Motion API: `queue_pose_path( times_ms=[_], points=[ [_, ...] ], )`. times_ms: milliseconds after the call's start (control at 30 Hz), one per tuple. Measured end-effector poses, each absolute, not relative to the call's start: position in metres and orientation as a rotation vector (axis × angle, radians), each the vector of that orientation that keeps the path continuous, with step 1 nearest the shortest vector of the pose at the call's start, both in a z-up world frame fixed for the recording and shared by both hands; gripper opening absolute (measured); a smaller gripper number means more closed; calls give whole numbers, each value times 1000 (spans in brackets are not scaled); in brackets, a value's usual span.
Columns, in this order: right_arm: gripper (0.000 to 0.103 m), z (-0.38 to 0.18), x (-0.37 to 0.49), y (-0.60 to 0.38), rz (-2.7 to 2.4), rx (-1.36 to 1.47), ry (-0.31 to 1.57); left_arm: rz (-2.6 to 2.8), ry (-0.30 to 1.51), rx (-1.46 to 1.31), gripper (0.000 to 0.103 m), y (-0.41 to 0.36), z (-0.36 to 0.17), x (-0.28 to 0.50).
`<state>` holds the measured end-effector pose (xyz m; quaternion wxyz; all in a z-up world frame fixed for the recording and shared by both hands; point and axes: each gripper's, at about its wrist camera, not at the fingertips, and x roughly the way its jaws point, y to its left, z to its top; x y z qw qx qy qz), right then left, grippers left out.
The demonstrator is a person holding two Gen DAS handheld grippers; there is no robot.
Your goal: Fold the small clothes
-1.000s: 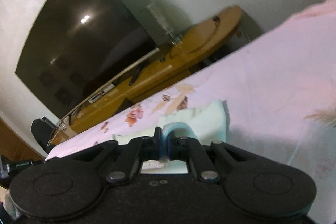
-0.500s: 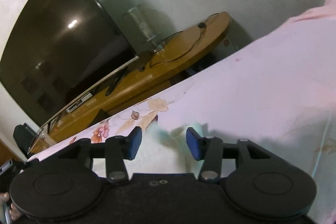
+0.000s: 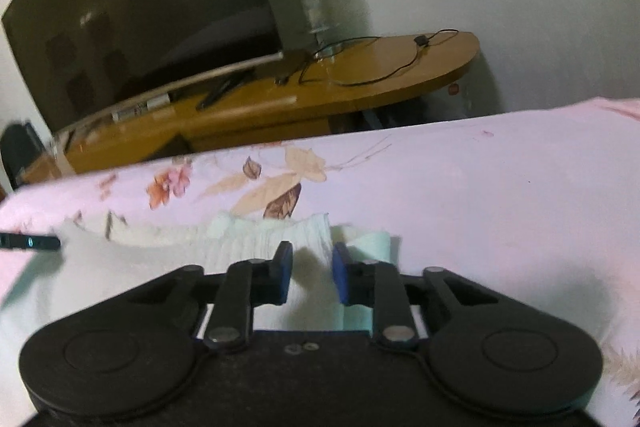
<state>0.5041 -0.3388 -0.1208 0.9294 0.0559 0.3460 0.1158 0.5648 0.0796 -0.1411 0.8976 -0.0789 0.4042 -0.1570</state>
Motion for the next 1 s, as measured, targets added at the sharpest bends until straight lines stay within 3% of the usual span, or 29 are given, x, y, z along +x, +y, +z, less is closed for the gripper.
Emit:
queue_pose_path(
  times_ms=[33, 67, 333, 433, 667, 700, 733, 767, 800, 833, 1000],
  points=[
    [7, -121, 504, -337, 236, 101, 703, -325, 839, -158, 7, 79, -140, 565],
    [6, -121, 503, -337, 235, 95, 695, -325, 838, -160, 3, 81, -141, 567],
    [4, -104, 490, -339, 202, 96, 541, -307, 615, -222, 3, 88, -121, 552],
    [4, -101, 492, -344, 165, 106, 510, -281, 652, -235, 3, 88, -129, 562],
    [5, -135, 507, -345, 108, 82, 643, -232, 738, -209, 4, 79, -158, 572],
    [5, -136, 508, -346, 105, 97, 647, -228, 741, -218, 8, 81, -158, 571],
    [7, -135, 507, -346, 105, 107, 648, -212, 740, -226, 21, 84, -156, 570],
    [14, -133, 505, -347, 104, 115, 648, -180, 731, -228, 30, 89, -152, 566],
    [21, -131, 503, -347, 97, 110, 641, -143, 713, -219, 48, 93, -148, 562],
    [34, -126, 497, -346, 72, 82, 617, -108, 688, -206, 59, 98, -143, 557],
    [33, -104, 478, -318, 204, -19, 554, -173, 636, -153, 61, 77, -119, 542]
  ],
)
